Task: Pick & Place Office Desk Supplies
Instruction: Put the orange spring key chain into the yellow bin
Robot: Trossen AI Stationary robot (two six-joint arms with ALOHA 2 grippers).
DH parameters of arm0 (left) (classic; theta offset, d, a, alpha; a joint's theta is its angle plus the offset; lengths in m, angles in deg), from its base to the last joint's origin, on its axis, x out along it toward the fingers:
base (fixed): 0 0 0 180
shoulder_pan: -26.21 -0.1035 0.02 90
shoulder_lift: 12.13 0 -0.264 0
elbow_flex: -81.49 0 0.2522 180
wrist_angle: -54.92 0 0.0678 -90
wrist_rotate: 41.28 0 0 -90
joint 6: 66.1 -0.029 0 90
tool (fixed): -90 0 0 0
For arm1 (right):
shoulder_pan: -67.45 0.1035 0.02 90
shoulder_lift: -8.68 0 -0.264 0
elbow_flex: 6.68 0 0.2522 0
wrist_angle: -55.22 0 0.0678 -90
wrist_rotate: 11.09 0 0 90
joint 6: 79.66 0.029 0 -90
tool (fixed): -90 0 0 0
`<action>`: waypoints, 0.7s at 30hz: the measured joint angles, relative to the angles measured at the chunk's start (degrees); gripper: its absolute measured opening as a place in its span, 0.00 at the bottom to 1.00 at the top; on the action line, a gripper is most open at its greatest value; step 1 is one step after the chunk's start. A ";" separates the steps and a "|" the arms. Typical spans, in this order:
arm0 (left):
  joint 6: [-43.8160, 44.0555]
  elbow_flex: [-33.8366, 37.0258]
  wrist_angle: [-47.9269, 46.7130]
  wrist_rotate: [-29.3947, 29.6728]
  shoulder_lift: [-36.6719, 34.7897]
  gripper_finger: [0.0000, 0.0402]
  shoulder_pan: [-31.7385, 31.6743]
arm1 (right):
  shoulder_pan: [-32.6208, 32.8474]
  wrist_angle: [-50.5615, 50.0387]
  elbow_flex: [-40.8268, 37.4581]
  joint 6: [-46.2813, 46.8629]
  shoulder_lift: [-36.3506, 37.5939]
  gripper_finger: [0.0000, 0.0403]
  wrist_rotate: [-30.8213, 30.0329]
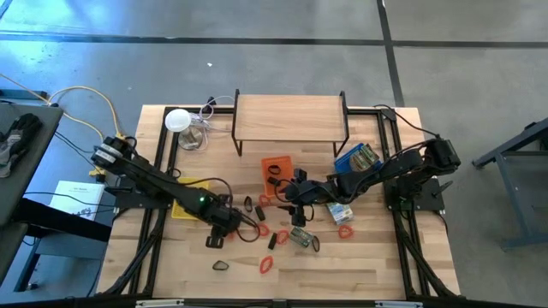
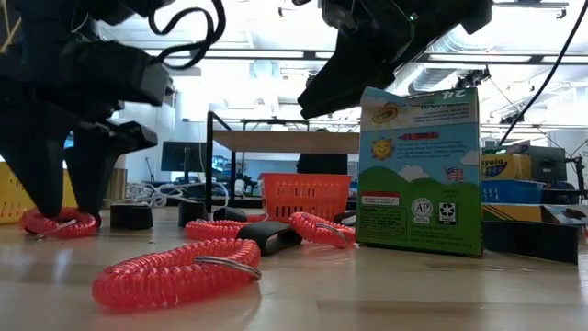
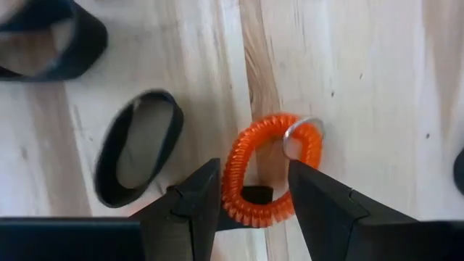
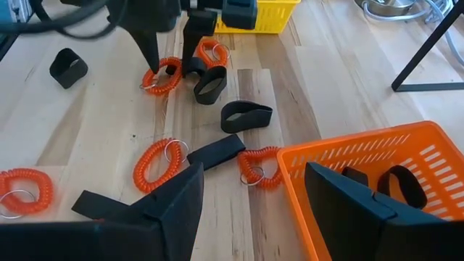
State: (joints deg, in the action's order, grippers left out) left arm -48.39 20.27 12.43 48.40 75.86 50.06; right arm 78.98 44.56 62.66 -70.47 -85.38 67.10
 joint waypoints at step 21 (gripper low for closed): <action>-3.36 0.00 0.09 -1.05 0.35 0.21 -1.30 | 0.00 0.07 -0.02 0.02 0.00 0.57 0.26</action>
State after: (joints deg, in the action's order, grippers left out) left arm -51.75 20.27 12.52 47.35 76.21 48.76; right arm 78.98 44.64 62.63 -70.45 -85.38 67.36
